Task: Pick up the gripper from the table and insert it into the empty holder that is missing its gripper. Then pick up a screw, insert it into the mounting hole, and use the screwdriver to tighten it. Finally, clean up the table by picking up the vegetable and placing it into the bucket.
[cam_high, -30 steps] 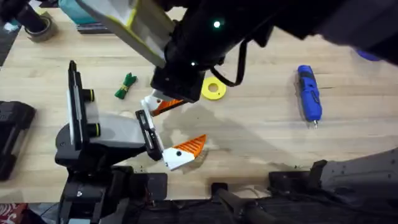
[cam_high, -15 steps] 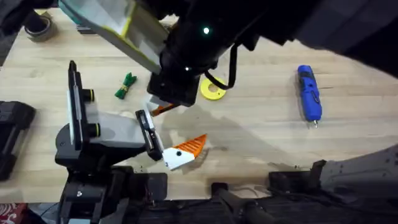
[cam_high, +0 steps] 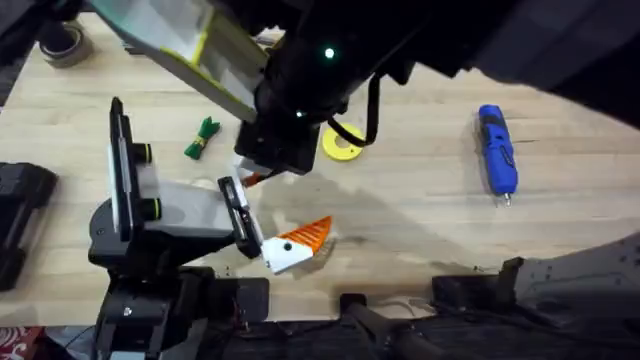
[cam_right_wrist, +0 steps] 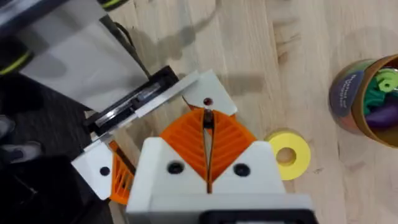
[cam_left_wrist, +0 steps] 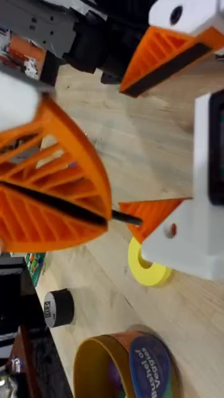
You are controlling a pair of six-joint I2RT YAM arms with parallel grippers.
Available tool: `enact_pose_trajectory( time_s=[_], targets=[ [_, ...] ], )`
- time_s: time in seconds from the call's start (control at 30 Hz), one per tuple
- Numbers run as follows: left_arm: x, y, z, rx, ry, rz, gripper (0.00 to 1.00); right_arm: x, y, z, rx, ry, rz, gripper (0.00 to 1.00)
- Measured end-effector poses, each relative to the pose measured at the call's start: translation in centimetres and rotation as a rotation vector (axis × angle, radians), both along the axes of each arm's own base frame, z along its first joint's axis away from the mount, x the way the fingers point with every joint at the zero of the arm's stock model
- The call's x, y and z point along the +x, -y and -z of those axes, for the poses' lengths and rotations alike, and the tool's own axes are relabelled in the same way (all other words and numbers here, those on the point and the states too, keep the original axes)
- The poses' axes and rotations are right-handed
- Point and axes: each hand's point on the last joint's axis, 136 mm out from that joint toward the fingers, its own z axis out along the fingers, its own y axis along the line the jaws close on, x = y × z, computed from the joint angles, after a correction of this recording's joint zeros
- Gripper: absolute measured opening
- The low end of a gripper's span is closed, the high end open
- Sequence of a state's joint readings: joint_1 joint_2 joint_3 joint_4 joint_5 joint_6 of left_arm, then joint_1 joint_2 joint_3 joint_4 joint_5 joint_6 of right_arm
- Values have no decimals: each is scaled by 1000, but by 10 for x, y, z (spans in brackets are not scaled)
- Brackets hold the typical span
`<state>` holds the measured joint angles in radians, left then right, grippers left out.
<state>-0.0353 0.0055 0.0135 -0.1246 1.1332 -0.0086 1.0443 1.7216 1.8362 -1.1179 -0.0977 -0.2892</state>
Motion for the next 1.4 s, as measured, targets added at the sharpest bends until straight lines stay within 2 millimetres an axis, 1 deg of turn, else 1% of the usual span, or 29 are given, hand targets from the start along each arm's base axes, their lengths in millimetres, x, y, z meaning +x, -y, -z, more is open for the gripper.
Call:
enact_pose_trajectory(
  time_s=[0.17, 0.43, 0.93, 1.4],
  targets=[
    [0, 0, 0, 0, 0, 0, 986, 0, -1, 2, -5, -3, 0, 6],
    [0, 0, 0, 0, 0, 0, 986, 2, -3, 12, -27, -17, 0, 6],
    [0, 0, 0, 0, 0, 0, 986, 2, -4, 14, -30, -18, -2, 6],
    [0, 0, 0, 0, 0, 0, 986, 3, -6, 20, -42, -23, -5, 6]
  ],
)
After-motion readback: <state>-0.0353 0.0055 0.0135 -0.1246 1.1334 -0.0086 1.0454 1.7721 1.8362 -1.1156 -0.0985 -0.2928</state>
